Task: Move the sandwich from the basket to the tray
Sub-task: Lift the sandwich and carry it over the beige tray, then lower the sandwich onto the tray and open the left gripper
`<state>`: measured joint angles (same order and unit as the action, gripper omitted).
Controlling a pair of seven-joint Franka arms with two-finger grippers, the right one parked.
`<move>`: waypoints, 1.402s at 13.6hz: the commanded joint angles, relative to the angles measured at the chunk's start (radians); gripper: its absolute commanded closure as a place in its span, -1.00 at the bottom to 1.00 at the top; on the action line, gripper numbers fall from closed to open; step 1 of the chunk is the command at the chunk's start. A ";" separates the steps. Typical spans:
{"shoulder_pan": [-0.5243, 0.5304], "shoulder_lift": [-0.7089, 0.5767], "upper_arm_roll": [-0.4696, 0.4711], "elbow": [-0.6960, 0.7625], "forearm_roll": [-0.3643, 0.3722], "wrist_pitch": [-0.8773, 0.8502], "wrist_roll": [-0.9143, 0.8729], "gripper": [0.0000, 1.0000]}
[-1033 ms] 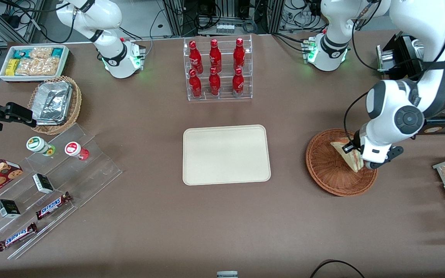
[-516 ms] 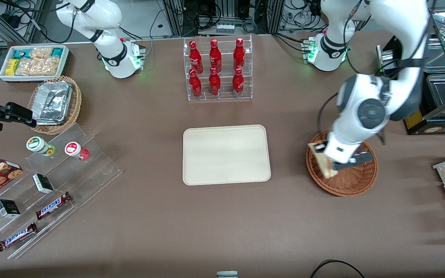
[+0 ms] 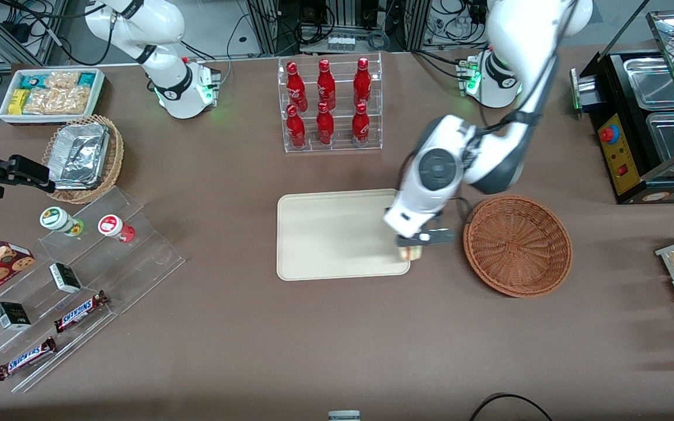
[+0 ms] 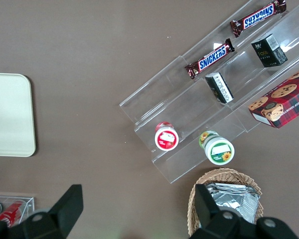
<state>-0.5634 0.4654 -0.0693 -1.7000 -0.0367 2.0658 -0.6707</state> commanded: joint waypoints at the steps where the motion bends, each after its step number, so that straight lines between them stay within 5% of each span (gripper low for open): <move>1: -0.085 0.140 0.017 0.172 -0.012 -0.024 -0.061 1.00; 8: -0.177 0.321 0.019 0.373 0.001 -0.049 -0.156 1.00; 13: -0.181 0.343 0.019 0.370 0.001 -0.044 -0.155 1.00; 15: -0.182 0.354 0.019 0.370 0.000 -0.039 -0.159 -0.03; 16: -0.184 0.355 0.019 0.370 0.000 -0.038 -0.173 -0.87; 19: -0.184 0.343 0.019 0.376 0.000 -0.041 -0.176 -1.00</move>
<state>-0.7287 0.8010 -0.0664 -1.3645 -0.0368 2.0492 -0.8233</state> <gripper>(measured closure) 0.379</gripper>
